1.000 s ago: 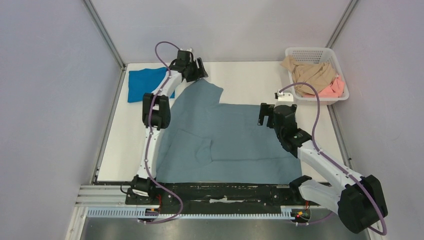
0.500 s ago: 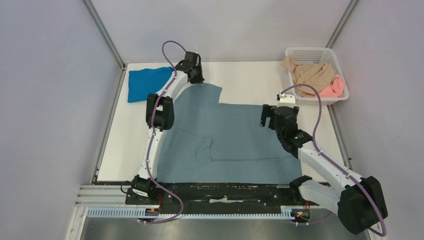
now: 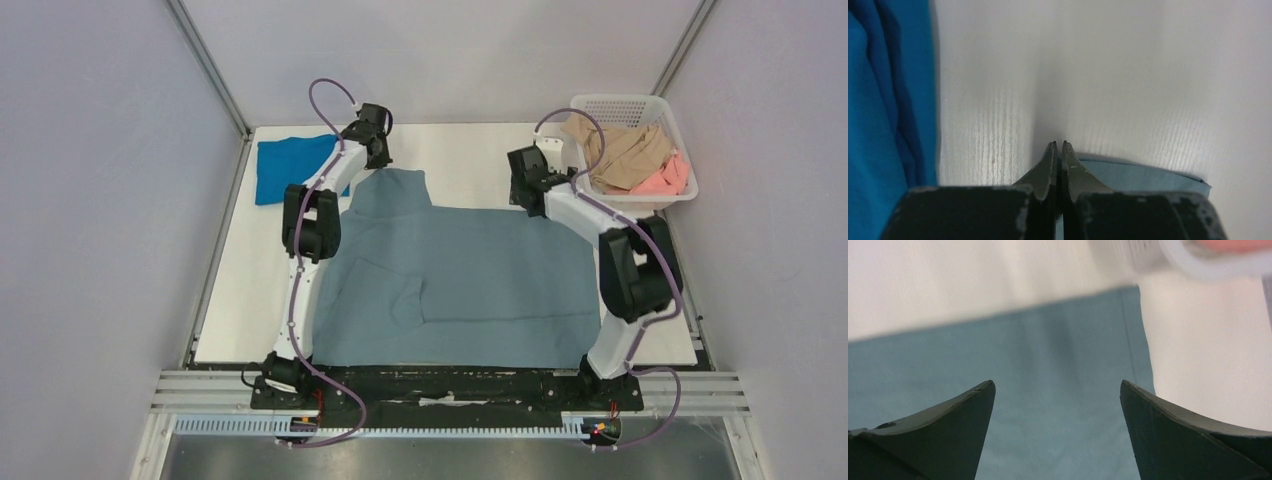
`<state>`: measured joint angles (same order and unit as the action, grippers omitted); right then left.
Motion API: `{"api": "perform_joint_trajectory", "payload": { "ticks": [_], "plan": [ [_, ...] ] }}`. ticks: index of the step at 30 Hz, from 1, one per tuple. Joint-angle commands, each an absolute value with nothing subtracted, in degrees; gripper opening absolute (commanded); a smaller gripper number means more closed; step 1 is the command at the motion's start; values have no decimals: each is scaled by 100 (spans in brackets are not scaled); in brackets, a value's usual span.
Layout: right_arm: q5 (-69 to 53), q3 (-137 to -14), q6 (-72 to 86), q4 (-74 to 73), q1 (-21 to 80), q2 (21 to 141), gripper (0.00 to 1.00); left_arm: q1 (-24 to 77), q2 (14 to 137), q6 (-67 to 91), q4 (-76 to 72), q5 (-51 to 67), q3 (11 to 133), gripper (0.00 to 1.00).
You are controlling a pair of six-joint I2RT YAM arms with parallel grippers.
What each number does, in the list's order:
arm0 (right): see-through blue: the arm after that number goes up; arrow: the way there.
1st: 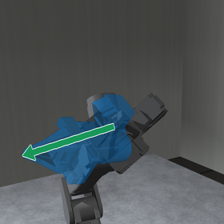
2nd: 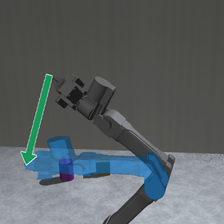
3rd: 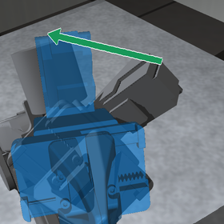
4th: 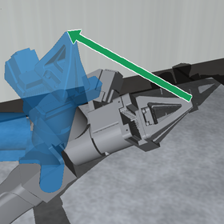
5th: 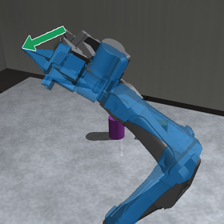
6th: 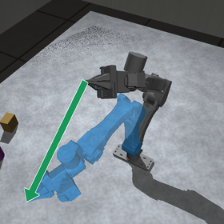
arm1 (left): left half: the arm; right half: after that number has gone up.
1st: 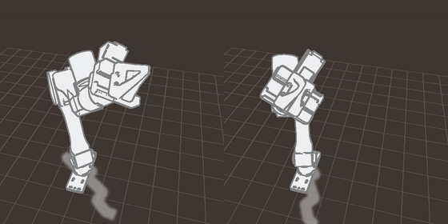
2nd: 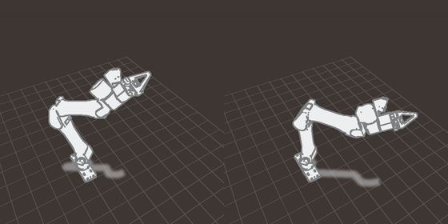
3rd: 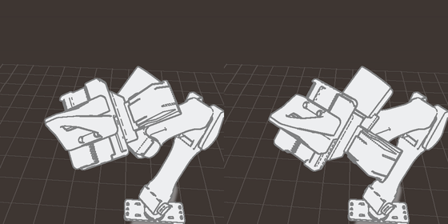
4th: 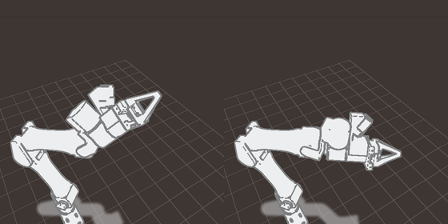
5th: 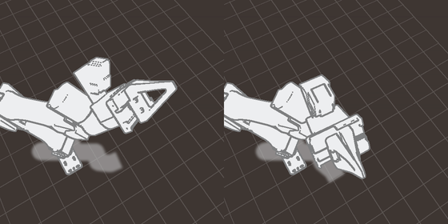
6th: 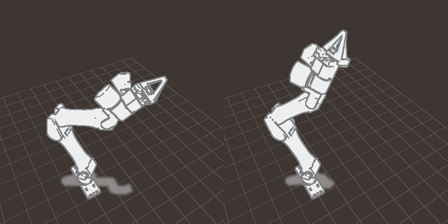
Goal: Fold and stack the t-shirts
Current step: Grab the side of the flattened tshirt furthest away from the robot with both arms
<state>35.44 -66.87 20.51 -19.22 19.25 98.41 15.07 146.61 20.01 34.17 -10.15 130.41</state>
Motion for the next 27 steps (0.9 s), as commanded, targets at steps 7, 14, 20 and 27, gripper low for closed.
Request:
{"api": "perform_joint_trajectory", "payload": {
  "ticks": [7, 14, 20, 27],
  "plan": [
    [5170, -9095, 2699, -3265, 1247, 12289, 98, 1468, 14076, 1736, 3097, -1091, 12712, 2],
    [5071, -8640, 3026, -3272, 1050, 12323, 98, 1437, 14098, 1753, 3050, -1023, 12678, 2],
    [4826, -7576, 3208, -2913, 1025, 11671, 77, 1365, 14083, 1889, 3050, -870, 12623, 2],
    [4347, -6903, 3330, -2339, 1028, 11351, 55, 1354, 14015, 1915, 3043, -758, 12564, 2]
  ]
}}
